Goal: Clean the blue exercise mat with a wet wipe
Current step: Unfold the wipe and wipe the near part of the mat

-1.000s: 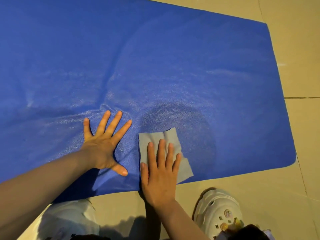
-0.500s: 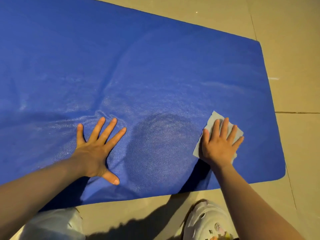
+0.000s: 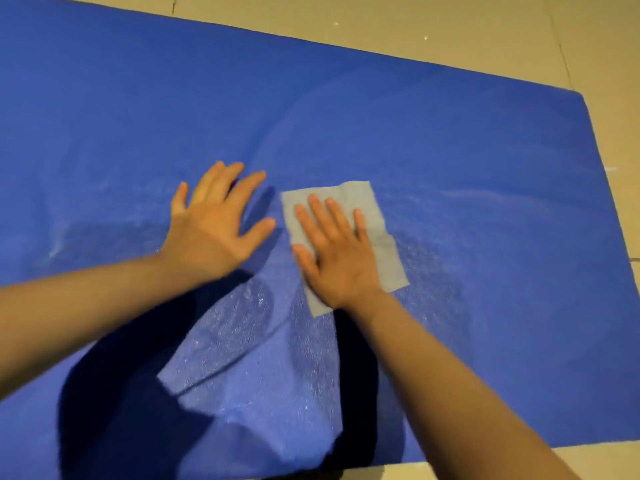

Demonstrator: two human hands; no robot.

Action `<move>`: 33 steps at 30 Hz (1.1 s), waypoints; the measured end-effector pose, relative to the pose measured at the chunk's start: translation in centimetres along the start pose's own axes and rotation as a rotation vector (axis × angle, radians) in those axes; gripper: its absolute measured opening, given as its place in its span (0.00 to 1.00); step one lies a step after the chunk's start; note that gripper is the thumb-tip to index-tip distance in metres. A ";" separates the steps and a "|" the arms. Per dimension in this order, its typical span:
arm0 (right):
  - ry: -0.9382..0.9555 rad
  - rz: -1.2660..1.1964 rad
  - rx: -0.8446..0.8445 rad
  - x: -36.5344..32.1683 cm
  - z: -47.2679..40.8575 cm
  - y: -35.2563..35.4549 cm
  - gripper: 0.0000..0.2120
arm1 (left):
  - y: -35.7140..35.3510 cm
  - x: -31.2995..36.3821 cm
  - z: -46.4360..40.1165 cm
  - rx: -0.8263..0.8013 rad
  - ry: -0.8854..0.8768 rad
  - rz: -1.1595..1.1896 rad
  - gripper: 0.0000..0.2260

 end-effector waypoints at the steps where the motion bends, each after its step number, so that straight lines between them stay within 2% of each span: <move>1: -0.075 -0.007 -0.019 2.6 -0.6 0.7 0.30 | 0.3 -0.6 -2.4 -0.025 0.072 -0.006 0.32; 3: -0.240 -0.014 -0.028 8.2 -1.2 2.3 0.32 | -0.2 -1.6 -6.3 -0.071 0.181 -0.076 0.28; 5: -0.374 -0.028 -0.051 13.1 -1.1 3.7 0.32 | -1.1 -1.9 -8.1 -0.074 0.195 -0.162 0.27; 9: -0.620 -0.090 -0.045 19.3 -0.4 5.2 0.28 | -2.6 -2.2 -8.1 0.056 0.198 -0.203 0.30; 13: -0.712 -0.089 -0.004 20.9 -1.0 5.4 0.28 | -2.4 -2.2 -8.0 0.122 0.134 -0.173 0.30; 18: -0.790 -0.101 0.030 22.3 -2.6 6.2 0.28 | -2.4 -2.1 -7.9 0.125 0.147 -0.177 0.30; 22: -1.016 -0.196 0.142 22.0 -6.2 7.1 0.28 | -2.4 -2.2 -7.9 0.152 0.167 -0.149 0.29; 24: -1.068 -0.236 0.143 20.2 -9.8 7.2 0.30 | -2.5 -2.2 -7.9 0.157 0.160 -0.154 0.28; 26: -0.951 -0.229 0.071 16.5 -14.2 6.9 0.31 | -2.3 -2.3 -8.1 0.147 0.163 -0.154 0.28; 30: -0.457 -0.062 -0.087 5.4 -20.8 5.7 0.31 | -2.3 -2.3 -8.1 0.158 0.156 -0.151 0.28; 33: -0.078 0.044 -0.161 3.8 -21.2 5.6 0.30 | -2.2 -2.3 -8.2 0.203 0.148 -0.150 0.27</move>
Point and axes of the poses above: each hand's wrist, its own z-axis away from the middle knuckle, its own y-axis out of the back of the hand, x = y × z, the point moved 4 cm from there along -z, towards the middle knuckle, and after that the axes turned 11 degrees about -x, right-handed, at the moved point
